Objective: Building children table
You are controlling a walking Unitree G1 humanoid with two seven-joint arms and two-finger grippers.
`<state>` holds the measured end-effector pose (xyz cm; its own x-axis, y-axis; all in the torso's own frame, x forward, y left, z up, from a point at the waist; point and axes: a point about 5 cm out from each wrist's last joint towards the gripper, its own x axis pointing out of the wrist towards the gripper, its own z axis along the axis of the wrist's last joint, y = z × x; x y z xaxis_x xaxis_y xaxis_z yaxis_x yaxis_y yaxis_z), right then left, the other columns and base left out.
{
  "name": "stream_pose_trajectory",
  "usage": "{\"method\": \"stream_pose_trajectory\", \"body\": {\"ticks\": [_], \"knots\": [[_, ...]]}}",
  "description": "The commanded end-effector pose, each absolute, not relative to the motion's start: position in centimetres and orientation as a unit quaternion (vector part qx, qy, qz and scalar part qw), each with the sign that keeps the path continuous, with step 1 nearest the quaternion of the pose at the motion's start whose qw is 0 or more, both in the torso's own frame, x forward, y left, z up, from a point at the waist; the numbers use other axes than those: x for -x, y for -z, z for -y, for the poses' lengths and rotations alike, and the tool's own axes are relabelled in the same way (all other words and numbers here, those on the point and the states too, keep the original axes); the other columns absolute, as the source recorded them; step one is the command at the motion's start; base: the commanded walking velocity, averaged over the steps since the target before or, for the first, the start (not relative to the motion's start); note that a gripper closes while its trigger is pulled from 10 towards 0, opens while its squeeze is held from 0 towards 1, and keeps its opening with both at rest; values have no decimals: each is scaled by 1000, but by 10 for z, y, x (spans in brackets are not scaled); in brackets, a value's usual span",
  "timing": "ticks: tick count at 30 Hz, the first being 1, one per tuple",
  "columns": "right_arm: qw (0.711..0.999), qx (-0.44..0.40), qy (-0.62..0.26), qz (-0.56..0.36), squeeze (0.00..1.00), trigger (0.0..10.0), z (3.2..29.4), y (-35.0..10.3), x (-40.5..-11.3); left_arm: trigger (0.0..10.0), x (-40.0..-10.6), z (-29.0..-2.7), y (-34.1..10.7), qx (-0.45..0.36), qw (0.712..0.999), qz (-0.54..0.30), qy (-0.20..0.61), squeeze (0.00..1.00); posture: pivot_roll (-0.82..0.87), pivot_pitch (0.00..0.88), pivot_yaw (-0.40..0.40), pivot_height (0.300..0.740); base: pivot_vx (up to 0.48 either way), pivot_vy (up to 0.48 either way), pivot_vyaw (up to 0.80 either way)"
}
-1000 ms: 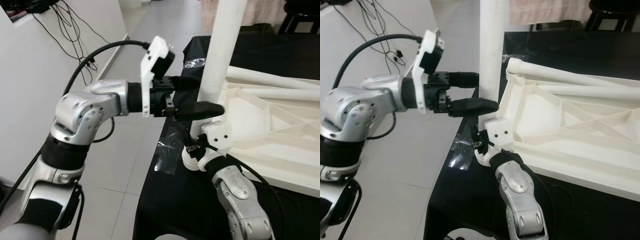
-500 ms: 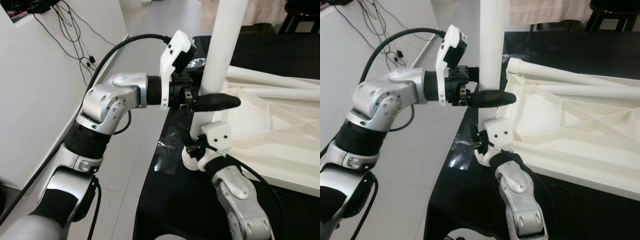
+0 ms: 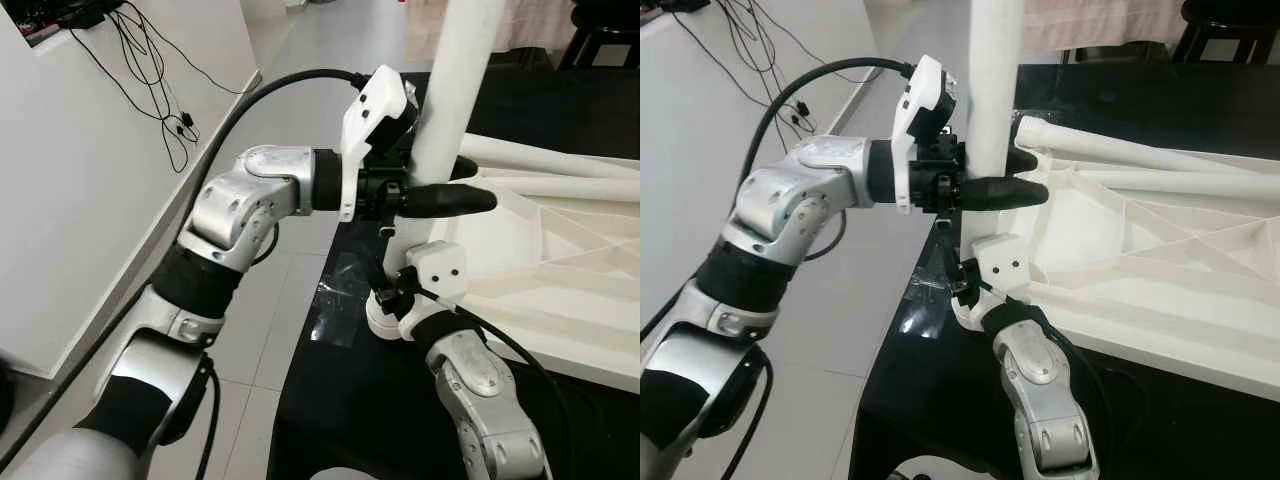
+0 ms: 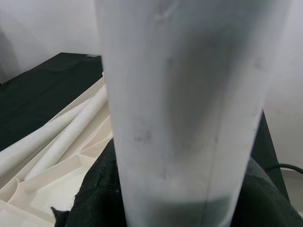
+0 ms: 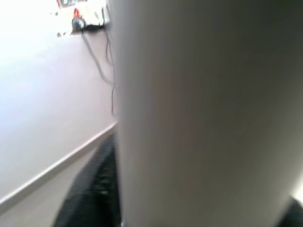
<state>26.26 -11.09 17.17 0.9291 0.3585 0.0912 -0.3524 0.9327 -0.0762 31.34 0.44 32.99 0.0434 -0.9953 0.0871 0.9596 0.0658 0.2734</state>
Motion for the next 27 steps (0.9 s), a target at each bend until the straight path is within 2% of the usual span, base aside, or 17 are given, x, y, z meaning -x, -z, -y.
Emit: {"method": "stream_pose_trajectory", "body": {"ticks": [1,5,8,10,11,12,15,19,21,24,25,26,27], "knots": [[970,4,-238,45,1000,10000,103,-171,-266,0,-314,3,-332,-77,721,135,675,0,-19,111,136,740,0,0,0],[945,15,-317,80,1000,10000,112,-193,-281,0,-307,18,-333,-64,721,140,675,0,-18,104,127,740,0,0,0],[940,24,-331,85,1000,10000,117,-198,-286,0,-304,22,-334,-59,721,142,676,0,-17,103,126,740,0,0,0],[923,77,-366,89,1000,10000,130,-209,-301,0,-293,33,-337,-52,718,148,678,0,-19,104,123,740,0,0,0],[912,101,-388,89,776,10000,135,-214,-307,0,-286,38,-340,-49,716,152,680,0,-19,104,123,740,0,0,0],[897,116,-418,86,16,10000,138,-219,-312,0,-279,43,-344,-47,713,157,682,0,-23,106,117,740,0,0,0],[882,124,-447,83,16,10000,141,-222,-316,0,-272,47,-347,-44,711,162,683,0,-24,106,117,740,0,0,0],[880,121,-455,62,0,10000,146,-223,-336,0,-261,49,-357,-29,711,181,679,0,-29,106,108,740,0,0,0],[871,68,-482,65,0,10000,139,-229,-337,0,-258,38,-371,5,697,202,688,0,-27,107,102,740,0,0,0],[843,3,-533,74,0,10000,127,-235,-333,0,-253,17,-382,41,663,217,715,0,-27,107,101,740,0,0,0],[824,-9,-559,86,0,10000,122,-238,-330,0,-248,6,-387,58,637,205,741,0,-23,107,100,740,0,0,0],[824,-9,-559,86,0,10000,122,-238,-330,0,-248,6,-387,58,637,205,741,0,-23,107,100,740,0,0,0],[801,-19,-589,104,0,10000,115,-243,-326,0,-238,-7,-394,83,592,188,780,0,-25,105,102,740,0,0,0]]}}
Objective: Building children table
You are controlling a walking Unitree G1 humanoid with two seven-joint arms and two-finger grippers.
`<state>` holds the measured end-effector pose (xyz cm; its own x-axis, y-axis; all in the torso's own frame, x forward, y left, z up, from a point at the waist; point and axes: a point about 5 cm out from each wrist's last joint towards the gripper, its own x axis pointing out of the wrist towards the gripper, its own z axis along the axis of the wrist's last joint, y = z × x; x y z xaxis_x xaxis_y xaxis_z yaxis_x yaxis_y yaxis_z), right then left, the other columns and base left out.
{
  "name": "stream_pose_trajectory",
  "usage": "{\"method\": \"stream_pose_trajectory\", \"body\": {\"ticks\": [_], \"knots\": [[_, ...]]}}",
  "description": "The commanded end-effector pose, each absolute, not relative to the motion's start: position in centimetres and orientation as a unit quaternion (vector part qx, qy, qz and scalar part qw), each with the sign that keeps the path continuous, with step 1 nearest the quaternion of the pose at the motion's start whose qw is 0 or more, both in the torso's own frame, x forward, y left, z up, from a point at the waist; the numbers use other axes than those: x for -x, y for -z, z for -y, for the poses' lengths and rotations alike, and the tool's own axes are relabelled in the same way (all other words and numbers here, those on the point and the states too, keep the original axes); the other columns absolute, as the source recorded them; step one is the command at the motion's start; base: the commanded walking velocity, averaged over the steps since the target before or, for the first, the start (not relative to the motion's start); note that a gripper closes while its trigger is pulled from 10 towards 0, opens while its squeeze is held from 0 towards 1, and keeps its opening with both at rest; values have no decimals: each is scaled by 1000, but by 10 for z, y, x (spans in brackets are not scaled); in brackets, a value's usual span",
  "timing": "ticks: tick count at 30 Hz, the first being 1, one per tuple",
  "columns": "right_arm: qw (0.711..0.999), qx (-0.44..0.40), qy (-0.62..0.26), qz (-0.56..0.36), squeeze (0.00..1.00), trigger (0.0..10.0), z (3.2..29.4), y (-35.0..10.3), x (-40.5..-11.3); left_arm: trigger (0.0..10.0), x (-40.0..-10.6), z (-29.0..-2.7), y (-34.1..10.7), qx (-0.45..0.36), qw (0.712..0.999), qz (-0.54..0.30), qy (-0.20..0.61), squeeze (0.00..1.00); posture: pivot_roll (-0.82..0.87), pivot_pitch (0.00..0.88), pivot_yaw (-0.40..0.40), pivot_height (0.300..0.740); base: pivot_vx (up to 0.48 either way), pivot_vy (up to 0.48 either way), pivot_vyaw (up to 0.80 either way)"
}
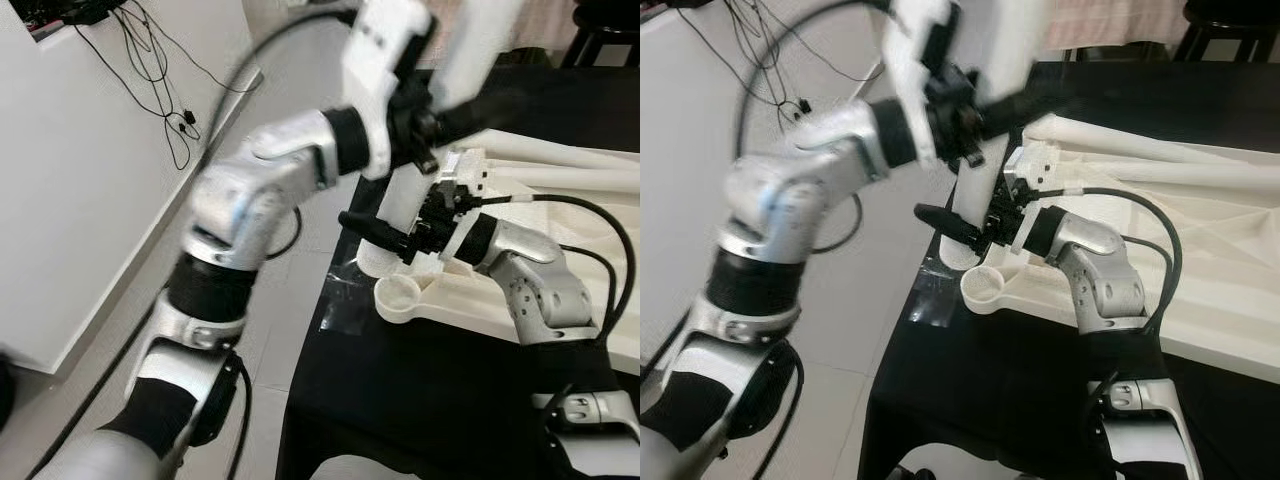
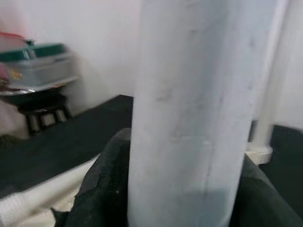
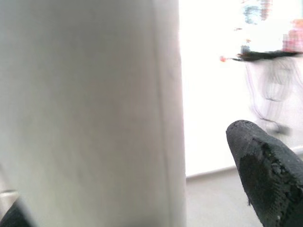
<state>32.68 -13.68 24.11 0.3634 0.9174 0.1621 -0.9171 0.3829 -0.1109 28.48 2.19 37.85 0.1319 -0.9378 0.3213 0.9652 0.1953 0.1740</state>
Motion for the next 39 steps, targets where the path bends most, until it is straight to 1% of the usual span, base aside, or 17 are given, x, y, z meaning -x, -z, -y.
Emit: {"method": "stream_pose_trajectory", "body": {"ticks": [1,3,6,7,8,9,13,22,29,30,31,32,33,35,36,38,39], "knots": [[795,-23,-596,109,0,10000,113,-244,-324,0,-234,-11,-397,92,575,183,792,0,-25,105,102,740,0,0,0],[785,-29,-609,116,0,10000,109,-246,-322,0,-229,-12,-398,102,547,172,813,0,-26,105,101,740,0,0,0],[779,-31,-616,119,0,10000,108,-246,-323,0,-227,-12,-397,106,540,168,818,0,-26,105,101,740,0,0,0],[772,-28,-623,123,0,1216,107,-246,-322,0,-227,-5,-395,106,537,162,821,0,-30,104,101,740,0,0,0],[772,-28,-623,123,0,1216,107,-246,-322,0,-227,-5,-395,106,537,162,821,0,-30,104,101,740,0,0,0],[765,-24,-631,125,0,0,105,-246,-320,0,-227,0,-394,106,532,158,825,0,-31,104,101,740,0,0,0],[749,0,-651,127,0,0,104,-247,-314,0,-225,8,-392,109,519,140,836,0,-36,103,103,740,0,0,0],[749,51,-651,110,0,0,104,-246,-314,0,-226,11,-386,97,510,108,848,0,-42,102,107,740,0,0,0],[757,81,-642,90,0,0,103,-240,-317,0,-225,5,-387,91,510,92,850,0,-42,102,108,740,0,0,0],[766,84,-632,88,0,0,104,-239,-319,10000,-234,-13,-369,100,528,82,839,1000,-42,105,105,740,0,0,0],[773,87,-622,87,0,0,104,-238,-320,10000,-241,-31,-350,107,545,74,828,1000,-42,106,105,740,0,0,0],[773,87,-622,87,0,0,104,-238,-320,10000,-241,-31,-350,107,545,74,828,1000,-42,106,105,740,0,0,0],[788,87,-603,91,0,0,107,-238,-324,10000,-247,-47,-333,109,573,71,809,1000,-40,110,103,740,0,0,0],[788,87,-603,91,0,0,107,-238,-324,10000,-247,-47,-333,109,573,71,809,1000,-40,110,103,740,0,0,0],[821,83,-555,100,0,0,122,-237,-333,10000,-258,-76,-317,105,649,83,749,1000,-31,121,99,740,0,0,0],[821,83,-555,100,0,0,122,-237,-333,10000,-258,-76,-317,105,649,83,749,1000,-31,121,99,740,0,0,0],[832,79,-540,99,0,0,133,-233,-333,10000,-262,-95,-308,103,698,81,704,1000,-19,138,96,740,0,0,0]]}}
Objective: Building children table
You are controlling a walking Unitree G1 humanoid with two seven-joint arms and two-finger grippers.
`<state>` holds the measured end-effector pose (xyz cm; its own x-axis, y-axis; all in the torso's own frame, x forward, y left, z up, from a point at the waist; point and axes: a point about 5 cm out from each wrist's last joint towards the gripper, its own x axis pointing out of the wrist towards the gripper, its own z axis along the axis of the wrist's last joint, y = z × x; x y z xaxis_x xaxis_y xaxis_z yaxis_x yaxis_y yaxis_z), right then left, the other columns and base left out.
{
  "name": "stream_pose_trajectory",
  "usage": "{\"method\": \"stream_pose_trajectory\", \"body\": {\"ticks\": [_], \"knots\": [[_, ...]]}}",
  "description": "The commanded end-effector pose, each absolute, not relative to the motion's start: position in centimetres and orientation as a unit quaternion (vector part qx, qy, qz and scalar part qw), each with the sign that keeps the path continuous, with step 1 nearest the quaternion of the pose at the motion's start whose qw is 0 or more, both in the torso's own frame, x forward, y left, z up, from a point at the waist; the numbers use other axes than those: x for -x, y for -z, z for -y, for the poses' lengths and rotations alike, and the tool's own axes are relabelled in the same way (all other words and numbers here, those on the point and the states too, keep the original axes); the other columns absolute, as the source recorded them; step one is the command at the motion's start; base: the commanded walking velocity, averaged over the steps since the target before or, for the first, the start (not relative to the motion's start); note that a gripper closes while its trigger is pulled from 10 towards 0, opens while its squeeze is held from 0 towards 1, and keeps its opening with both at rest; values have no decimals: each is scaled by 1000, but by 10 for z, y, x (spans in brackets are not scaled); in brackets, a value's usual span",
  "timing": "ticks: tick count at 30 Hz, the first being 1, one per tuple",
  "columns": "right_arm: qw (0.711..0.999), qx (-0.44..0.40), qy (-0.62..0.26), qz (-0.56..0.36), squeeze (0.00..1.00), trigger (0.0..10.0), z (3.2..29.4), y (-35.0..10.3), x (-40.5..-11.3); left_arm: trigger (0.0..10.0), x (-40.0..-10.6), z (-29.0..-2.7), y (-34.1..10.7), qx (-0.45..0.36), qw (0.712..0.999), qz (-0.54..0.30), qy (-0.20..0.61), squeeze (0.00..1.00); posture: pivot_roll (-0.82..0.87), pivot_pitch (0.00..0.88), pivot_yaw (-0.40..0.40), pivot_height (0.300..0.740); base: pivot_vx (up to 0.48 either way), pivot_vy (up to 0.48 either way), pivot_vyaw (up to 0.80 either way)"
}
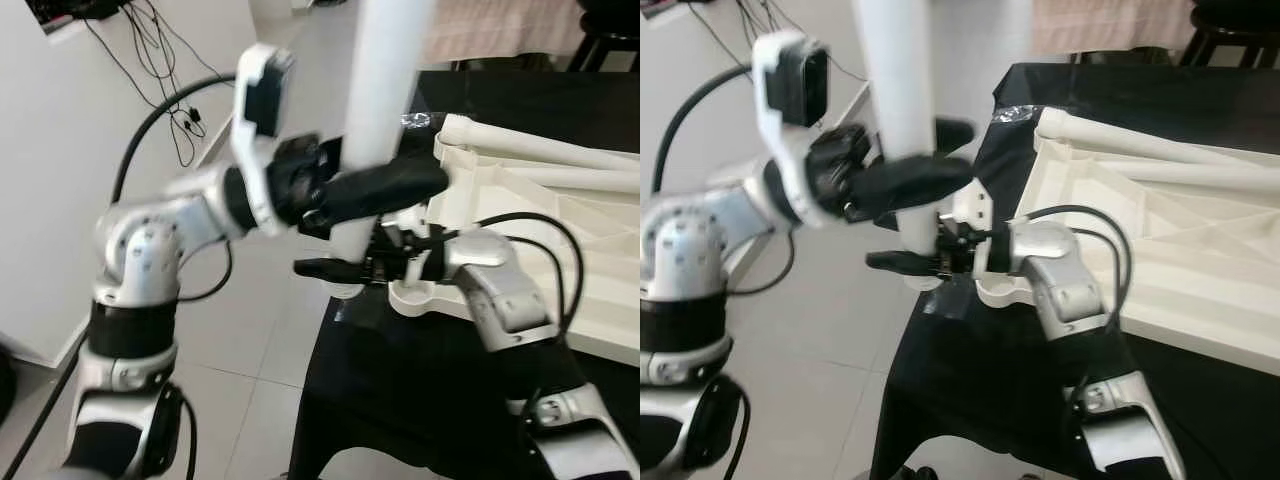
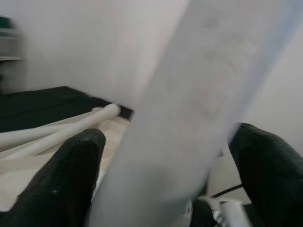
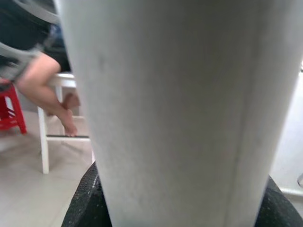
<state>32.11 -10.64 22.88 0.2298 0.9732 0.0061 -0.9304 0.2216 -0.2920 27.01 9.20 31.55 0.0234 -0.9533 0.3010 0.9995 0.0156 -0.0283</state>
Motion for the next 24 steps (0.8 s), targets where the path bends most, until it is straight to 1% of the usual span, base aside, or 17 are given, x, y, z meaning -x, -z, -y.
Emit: {"method": "stream_pose_trajectory", "body": {"ticks": [1,2,3,4,5,6,7,12,19,20,21,22,23,24], "knots": [[832,79,-540,99,0,0,133,-233,-333,10000,-262,-95,-308,103,698,81,704,1000,-19,138,96,740,0,0,0],[836,77,-534,95,0,0,142,-227,-331,10000,-262,-114,-297,96,745,71,656,1000,-14,151,94,740,0,0,0],[840,74,-530,89,0,0,150,-222,-328,10000,-258,-132,-282,87,786,48,610,1000,-8,163,96,740,0,0,0],[842,73,-528,85,0,0,155,-218,-327,10000,-254,-141,-272,80,807,31,584,1000,-6,166,95,740,0,0,0],[842,73,-528,85,0,0,155,-218,-327,10000,-254,-141,-272,80,807,31,584,1000,-6,166,95,740,0,0,0],[849,71,-517,82,0,0,162,-217,-328,10000,-246,-152,-257,76,827,3,557,1000,1,173,95,740,0,0,0],[856,67,-505,87,0,0,166,-219,-331,10000,-240,-157,-249,85,834,-7,546,1000,9,184,94,740,0,0,0],[864,61,-489,99,0,0,173,-225,-335,10000,-229,-162,-240,97,843,-13,528,1000,18,190,92,740,0,0,0],[848,37,-514,122,0,0,176,-233,-332,10000,-219,-156,-235,90,847,-4,524,1000,21,199,96,740,0,0,0],[843,32,-524,118,0,0,177,-230,-331,10000,-215,-151,-228,79,847,-16,526,706,23,201,100,740,0,0,0],[843,32,-524,118,0,0,177,-230,-331,10000,-215,-151,-228,79,847,-16,526,706,23,201,100,740,0,0,0],[839,30,-531,111,0,0,179,-227,-331,10000,-211,-147,-219,65,847,-29,526,180,24,203,101,740,0,0,0],[836,27,-538,104,0,0,181,-223,-330,10000,-205,-144,-210,54,849,-41,524,0,28,207,105,740,0,0,0],[834,26,-542,97,0,0,183,-220,-330,10000,-202,-142,-203,40,853,-50,518,0,31,211,107,740,0,0,0]]}}
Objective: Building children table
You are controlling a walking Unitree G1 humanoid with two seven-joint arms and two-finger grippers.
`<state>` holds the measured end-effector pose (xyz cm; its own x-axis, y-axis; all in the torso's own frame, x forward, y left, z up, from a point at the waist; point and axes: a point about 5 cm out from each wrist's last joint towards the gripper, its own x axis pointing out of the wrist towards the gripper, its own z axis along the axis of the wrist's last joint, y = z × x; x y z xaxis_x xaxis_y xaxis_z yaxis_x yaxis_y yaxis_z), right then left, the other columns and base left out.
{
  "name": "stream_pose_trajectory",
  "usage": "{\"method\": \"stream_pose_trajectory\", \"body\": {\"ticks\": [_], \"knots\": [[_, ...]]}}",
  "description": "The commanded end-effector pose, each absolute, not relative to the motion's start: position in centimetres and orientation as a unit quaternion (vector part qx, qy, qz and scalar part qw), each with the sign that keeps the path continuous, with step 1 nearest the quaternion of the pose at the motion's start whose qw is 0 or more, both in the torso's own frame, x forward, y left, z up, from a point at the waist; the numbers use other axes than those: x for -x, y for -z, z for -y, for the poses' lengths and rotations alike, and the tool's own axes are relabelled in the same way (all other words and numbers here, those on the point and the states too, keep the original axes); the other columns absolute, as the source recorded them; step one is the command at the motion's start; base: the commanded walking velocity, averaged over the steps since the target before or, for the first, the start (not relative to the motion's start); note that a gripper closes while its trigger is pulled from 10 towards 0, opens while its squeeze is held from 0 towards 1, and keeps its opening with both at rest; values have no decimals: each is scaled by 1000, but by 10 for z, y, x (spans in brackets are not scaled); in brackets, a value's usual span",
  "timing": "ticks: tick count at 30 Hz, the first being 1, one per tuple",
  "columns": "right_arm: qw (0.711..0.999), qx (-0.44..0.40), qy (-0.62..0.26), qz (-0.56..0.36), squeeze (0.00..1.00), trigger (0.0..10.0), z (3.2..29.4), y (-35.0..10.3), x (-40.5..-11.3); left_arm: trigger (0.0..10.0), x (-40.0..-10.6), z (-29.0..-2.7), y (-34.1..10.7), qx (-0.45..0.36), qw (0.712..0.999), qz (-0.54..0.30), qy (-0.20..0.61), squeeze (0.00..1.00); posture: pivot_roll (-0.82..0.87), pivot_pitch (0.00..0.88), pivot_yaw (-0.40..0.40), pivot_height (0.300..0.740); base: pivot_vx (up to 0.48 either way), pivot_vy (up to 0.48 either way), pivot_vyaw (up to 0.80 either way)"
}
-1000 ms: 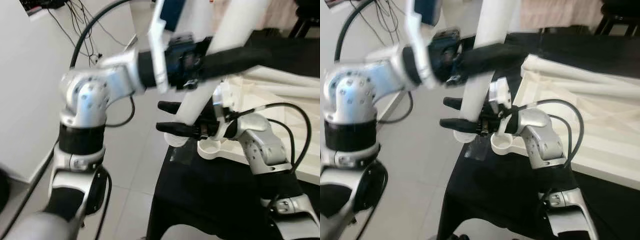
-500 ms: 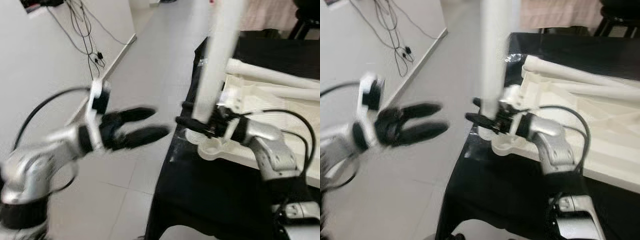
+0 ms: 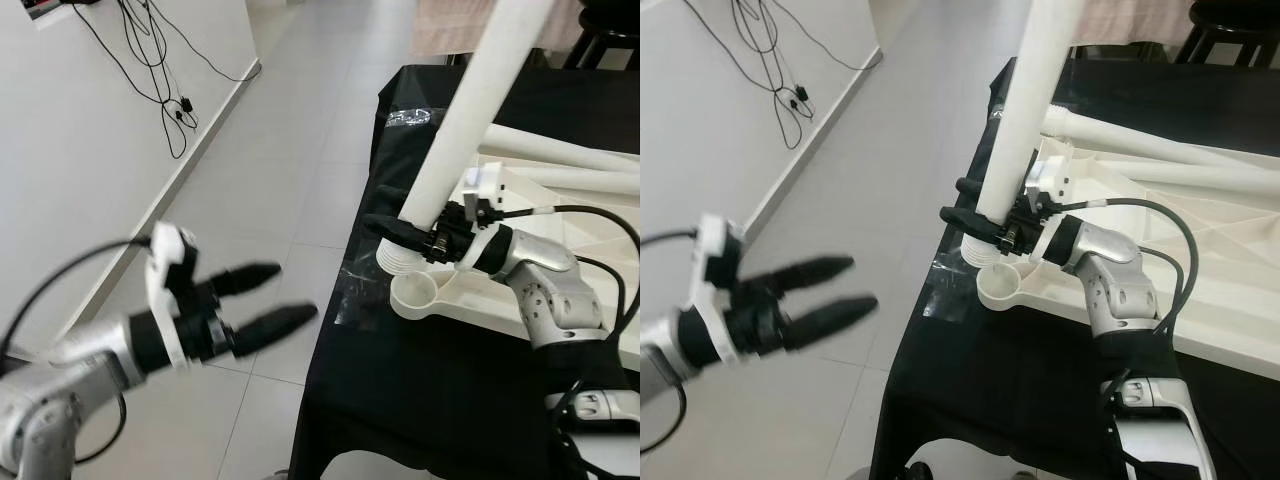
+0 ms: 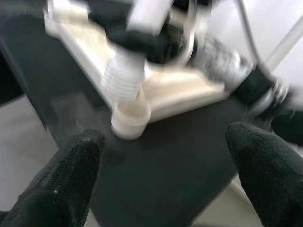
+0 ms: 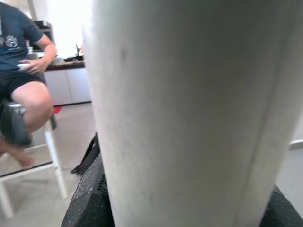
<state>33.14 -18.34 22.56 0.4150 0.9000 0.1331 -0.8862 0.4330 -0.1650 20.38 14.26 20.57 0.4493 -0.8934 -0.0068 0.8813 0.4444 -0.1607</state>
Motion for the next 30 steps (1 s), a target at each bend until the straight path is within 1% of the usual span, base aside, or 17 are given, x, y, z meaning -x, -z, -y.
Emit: {"method": "stream_pose_trajectory", "body": {"ticks": [1,2,3,5,7,10,11,13,15,16,17,21,23,24,26,28,30], "knots": [[834,26,-542,97,0,0,183,-220,-330,10000,-202,-142,-203,40,853,-50,518,0,31,211,107,740,0,0,0],[834,26,-542,97,0,0,183,-220,-330,10000,-202,-142,-203,40,853,-50,518,0,31,211,107,740,0,0,0],[831,26,-550,82,0,0,188,-214,-329,10000,-198,-142,-190,3,867,-59,495,0,41,224,107,740,0,0,0],[829,27,-553,74,0,0,190,-210,-328,10000,-197,-143,-186,-14,872,-61,485,0,44,228,109,740,0,0,0],[829,27,-553,74,0,0,190,-210,-328,10000,-197,-143,-186,-14,872,-61,485,0,44,228,109,740,0,0,0],[826,28,-559,62,0,0,194,-204,-324,10000,-196,-145,-181,-40,885,-57,460,0,47,242,114,740,0,0,0],[826,28,-559,62,0,0,194,-204,-324,10000,-196,-145,-181,-40,885,-57,460,0,47,242,114,740,0,0,0],[820,27,-568,67,0,0,196,-206,-320,10000,-196,-147,-176,-71,895,-53,437,0,53,254,121,740,0,0,0],[820,27,-568,67,0,0,196,-206,-320,10000,-196,-147,-176,-71,895,-53,437,0,53,254,121,740,0,0,0],[817,25,-572,71,0,1059,196,-209,-317,10000,-195,-147,-173,-84,896,-52,432,0,50,257,123,740,0,0,0],[816,24,-573,77,0,10000,193,-211,-315,10000,-195,-146,-171,-89,897,-55,429,0,46,259,127,740,0,0,0],[819,22,-568,82,0,10000,187,-212,-315,10000,-197,-145,-170,-93,902,-56,418,0,45,257,125,740,0,0,0],[829,29,-552,89,0,10000,179,-214,-319,10000,-202,-146,-170,-95,911,-51,398,0,43,251,121,740,0,0,0],[829,29,-552,89,0,10000,179,-214,-319,10000,-202,-146,-170,-95,911,-51,398,0,43,251,121,740,0,0,0],[826,18,-556,96,0,10000,168,-218,-316,10000,-208,-146,-170,-92,922,-44,373,0,45,244,115,740,0,0,0],[826,18,-556,96,0,10000,168,-218,-316,10000,-208,-146,-170,-92,922,-44,373,0,45,244,115,740,0,0,0],[823,10,-560,96,0,10000,169,-216,-313,10000,-212,-147,-169,-85,933,-40,347,0,40,238,111,740,0,0,0]]}}
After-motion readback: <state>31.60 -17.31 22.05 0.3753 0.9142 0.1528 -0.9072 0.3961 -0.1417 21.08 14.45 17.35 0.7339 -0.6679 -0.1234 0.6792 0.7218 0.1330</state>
